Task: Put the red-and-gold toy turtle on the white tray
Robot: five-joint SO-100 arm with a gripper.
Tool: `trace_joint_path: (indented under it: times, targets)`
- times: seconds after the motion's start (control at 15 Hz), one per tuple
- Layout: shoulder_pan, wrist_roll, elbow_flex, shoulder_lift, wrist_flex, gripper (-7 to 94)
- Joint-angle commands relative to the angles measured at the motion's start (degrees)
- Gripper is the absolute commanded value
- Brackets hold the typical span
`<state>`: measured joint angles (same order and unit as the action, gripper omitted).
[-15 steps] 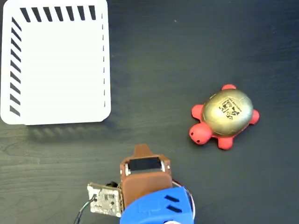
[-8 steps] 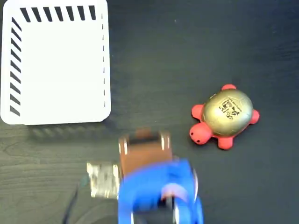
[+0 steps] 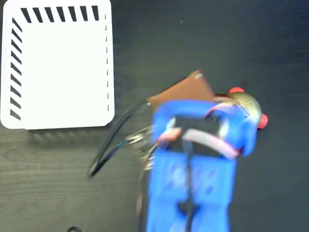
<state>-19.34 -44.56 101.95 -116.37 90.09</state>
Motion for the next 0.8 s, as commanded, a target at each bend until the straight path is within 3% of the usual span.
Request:
trace_joint_path:
  times: [0.0,0.73]
  targets:
    - [-2.5,-3.3,-8.2,3.4,3.9,0]
    - [-8.7,-6.6,-25.4,20.0,7.6,0]
